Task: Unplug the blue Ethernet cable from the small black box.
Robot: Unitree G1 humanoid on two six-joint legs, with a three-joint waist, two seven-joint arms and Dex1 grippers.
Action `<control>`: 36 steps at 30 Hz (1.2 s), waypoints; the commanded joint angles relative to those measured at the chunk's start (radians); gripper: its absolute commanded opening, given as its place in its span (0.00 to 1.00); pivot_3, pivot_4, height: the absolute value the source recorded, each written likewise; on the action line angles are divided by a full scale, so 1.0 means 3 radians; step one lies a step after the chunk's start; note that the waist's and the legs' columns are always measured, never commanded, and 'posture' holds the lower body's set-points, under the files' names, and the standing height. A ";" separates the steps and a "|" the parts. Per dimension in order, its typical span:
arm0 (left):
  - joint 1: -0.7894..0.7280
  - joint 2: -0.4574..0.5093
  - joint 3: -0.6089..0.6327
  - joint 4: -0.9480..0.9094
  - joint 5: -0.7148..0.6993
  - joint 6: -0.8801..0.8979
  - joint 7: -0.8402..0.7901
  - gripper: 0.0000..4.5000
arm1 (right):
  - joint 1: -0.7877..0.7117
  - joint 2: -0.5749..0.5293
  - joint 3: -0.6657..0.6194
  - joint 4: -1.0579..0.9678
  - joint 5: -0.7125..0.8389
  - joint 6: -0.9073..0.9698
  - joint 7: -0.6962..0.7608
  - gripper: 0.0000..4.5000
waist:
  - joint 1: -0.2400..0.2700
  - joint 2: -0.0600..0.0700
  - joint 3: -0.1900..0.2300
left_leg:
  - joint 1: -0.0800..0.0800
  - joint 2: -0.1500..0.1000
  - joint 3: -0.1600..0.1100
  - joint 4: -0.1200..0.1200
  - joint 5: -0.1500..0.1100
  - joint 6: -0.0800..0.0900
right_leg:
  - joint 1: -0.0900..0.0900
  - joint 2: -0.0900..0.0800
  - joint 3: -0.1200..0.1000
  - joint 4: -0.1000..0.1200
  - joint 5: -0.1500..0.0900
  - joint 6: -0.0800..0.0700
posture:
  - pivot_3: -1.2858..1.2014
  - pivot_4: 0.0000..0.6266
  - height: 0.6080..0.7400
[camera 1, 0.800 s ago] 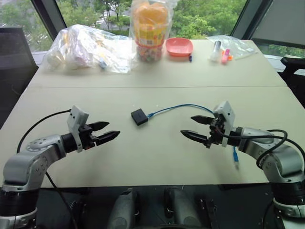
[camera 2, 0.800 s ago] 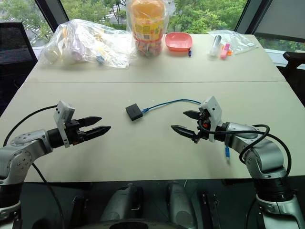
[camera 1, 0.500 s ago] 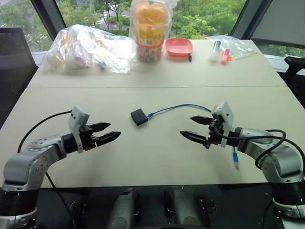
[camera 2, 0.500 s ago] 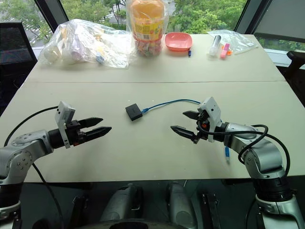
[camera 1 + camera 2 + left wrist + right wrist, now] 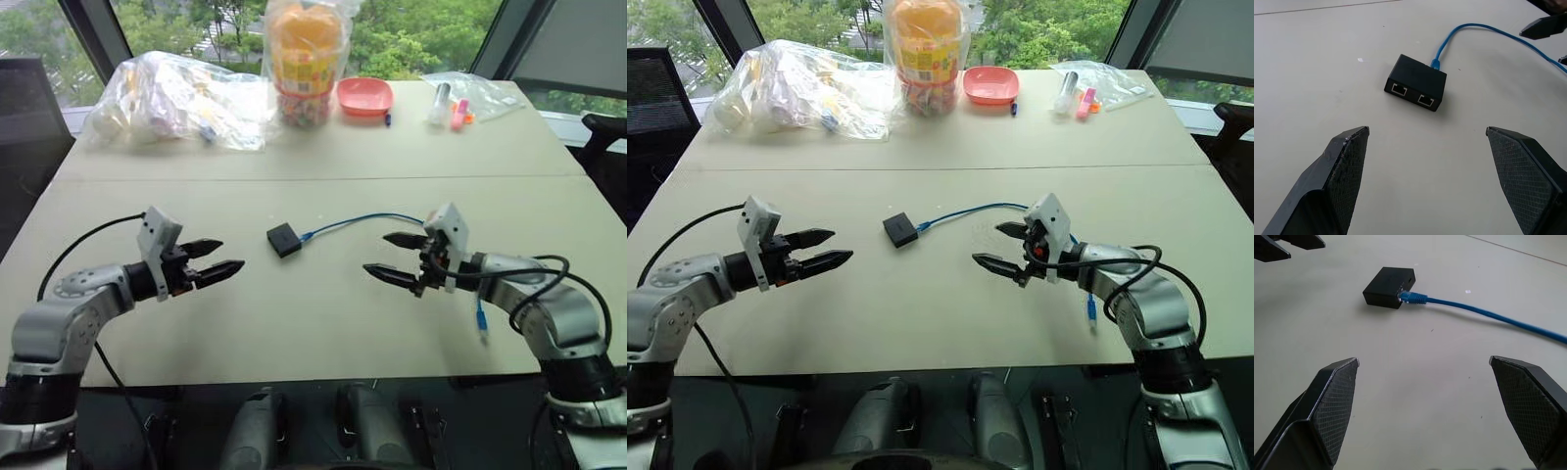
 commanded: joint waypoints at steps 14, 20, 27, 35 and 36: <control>0.0284 0.0506 0.0349 -0.0414 -0.0219 0.0220 -0.0481 0.88 | -0.2421 0.1467 0.0886 0.4508 -0.1611 -0.2317 0.0748 1.00 | -0.0025 0.0004 0.0003 | -0.0001 -0.0002 0.0006 -0.0029 0.0014 -0.0022 | -0.0013 0.0001 -0.0005 0.0002 0.0008 0.0007 | 0.52 0.24 1.00; 0.0715 0.0372 0.0651 -0.0801 -0.0318 0.0336 -0.0137 0.89 | -0.2447 0.1675 0.0965 0.4857 -0.2040 -0.2554 0.0782 0.60 | -0.0105 0.0002 -0.0001 | 0.0029 -0.0002 0.0006 -0.0034 0.0008 -0.0016 | 0.0011 -0.0001 -0.0005 0.0005 0.0004 -0.0001 | 0.52 0.24 1.00; 0.0533 0.0404 0.0542 -0.0521 -0.0182 0.0204 -0.0146 0.89 | -0.2396 0.1464 0.1036 0.4692 -0.2354 -0.3272 0.0673 0.01 | -0.0085 0.0004 -0.0002 | 0.0055 -0.0002 0.0002 -0.0038 0.0015 -0.0045 | 0.0021 -0.0001 -0.0005 0.0033 0.0004 -0.0007 | 0.52 0.24 1.00; -0.0950 0.0073 0.0031 0.1107 0.0028 -0.0090 -0.0594 0.89 | -0.2196 0.0917 0.0975 0.3719 -0.2835 -0.4487 -0.0648 0.01 | -0.0008 0.0003 0.0000 | 0.0039 -0.0007 0.0003 -0.0032 0.0033 -0.0042 | 0.0005 0.0001 -0.0006 0.0042 0.0007 -0.0009 | 0.52 0.24 1.00; -0.1195 -0.0004 -0.0008 0.1358 -0.0015 -0.0070 -0.0763 0.89 | -0.2148 0.0839 0.0978 0.3554 -0.2926 -0.4584 -0.0804 0.01 | -0.0007 0.0002 0.0001 | 0.0038 -0.0006 0.0004 -0.0032 0.0034 -0.0043 | 0.0004 0.0003 -0.0006 0.0042 0.0008 -0.0008 | 0.52 0.24 1.00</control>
